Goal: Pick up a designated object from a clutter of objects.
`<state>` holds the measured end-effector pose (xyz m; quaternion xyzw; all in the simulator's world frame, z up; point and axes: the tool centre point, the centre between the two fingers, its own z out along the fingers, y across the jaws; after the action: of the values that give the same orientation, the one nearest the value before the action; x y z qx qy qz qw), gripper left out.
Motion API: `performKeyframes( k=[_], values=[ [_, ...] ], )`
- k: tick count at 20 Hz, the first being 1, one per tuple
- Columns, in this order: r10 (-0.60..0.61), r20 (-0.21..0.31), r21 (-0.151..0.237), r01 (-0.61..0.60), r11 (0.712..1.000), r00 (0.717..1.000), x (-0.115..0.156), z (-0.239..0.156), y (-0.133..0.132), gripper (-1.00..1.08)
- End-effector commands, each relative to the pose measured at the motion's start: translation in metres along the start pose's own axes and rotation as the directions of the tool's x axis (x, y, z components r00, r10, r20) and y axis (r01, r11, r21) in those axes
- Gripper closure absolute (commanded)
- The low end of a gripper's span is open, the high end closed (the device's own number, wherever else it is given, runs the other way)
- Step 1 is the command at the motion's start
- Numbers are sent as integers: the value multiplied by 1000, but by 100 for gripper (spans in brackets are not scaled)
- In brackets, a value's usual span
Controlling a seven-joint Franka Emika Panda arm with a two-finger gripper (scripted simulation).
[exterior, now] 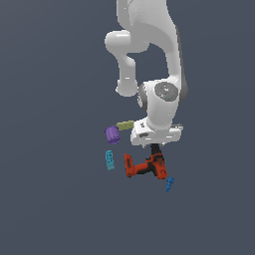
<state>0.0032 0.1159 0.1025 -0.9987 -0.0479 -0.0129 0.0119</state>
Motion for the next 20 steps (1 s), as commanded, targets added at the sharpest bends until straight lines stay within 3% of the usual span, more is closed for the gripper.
performKeyframes(
  k=[1, 9, 20],
  values=[
    [-3, -6, 6, 3, 1000, 1000, -4, 16, -9, -60],
    [-9, -12, 17, 9, 1000, 1000, -12, 42, -24, -60],
    [-10, -12, 18, 10, 1000, 1000, -13, 58, -25, -60]
  ],
)
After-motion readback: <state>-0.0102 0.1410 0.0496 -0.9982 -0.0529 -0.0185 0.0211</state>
